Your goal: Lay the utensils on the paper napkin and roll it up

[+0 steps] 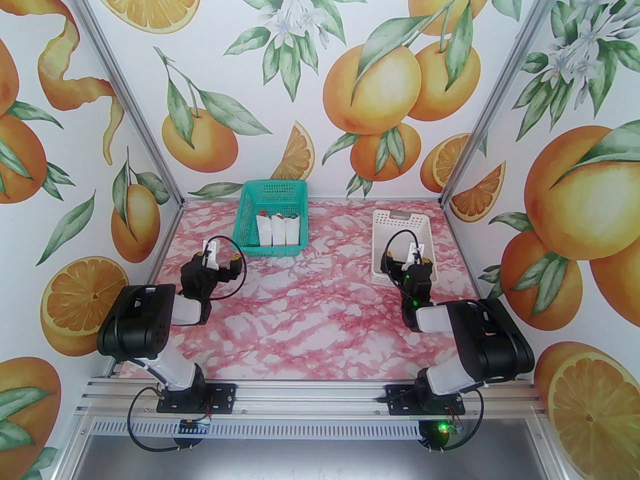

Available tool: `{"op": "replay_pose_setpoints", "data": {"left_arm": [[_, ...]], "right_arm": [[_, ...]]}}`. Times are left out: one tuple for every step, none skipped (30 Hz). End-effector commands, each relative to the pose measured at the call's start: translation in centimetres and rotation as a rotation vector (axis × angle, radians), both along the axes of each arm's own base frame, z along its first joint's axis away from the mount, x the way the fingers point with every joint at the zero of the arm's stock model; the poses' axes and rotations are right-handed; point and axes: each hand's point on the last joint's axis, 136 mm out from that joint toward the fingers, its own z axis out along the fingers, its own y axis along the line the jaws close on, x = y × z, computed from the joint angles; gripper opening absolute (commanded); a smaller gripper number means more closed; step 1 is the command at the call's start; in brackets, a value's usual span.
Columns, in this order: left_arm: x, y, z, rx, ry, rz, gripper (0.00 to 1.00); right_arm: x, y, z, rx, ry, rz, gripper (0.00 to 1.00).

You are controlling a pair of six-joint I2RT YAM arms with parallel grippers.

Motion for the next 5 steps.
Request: {"op": "replay_pose_setpoints", "data": {"left_arm": [[0.55, 0.16, 1.11, 0.015, -0.028, 0.013, 1.0], [0.55, 0.12, 1.11, 0.016, -0.029, 0.012, 1.0], [0.53, 0.13, 1.07, 0.016, -0.026, 0.013, 1.0], [0.54, 0.09, 1.06, 0.017, -0.026, 0.013, 1.0], [0.57, 0.06, 1.05, 0.019, -0.026, 0.013, 1.0]], "right_arm": [[0.49, 0.46, 0.56, -0.009, -0.007, 0.018, 1.0], [0.49, 0.52, 0.55, -0.009, -0.007, 0.02, 1.0], [0.46, 0.5, 0.55, -0.009, -0.007, 0.019, 1.0], [0.46, 0.47, 0.54, -0.01, -0.007, 0.018, 1.0], [0.47, 0.48, 0.58, -0.009, -0.008, 0.019, 1.0]]}}
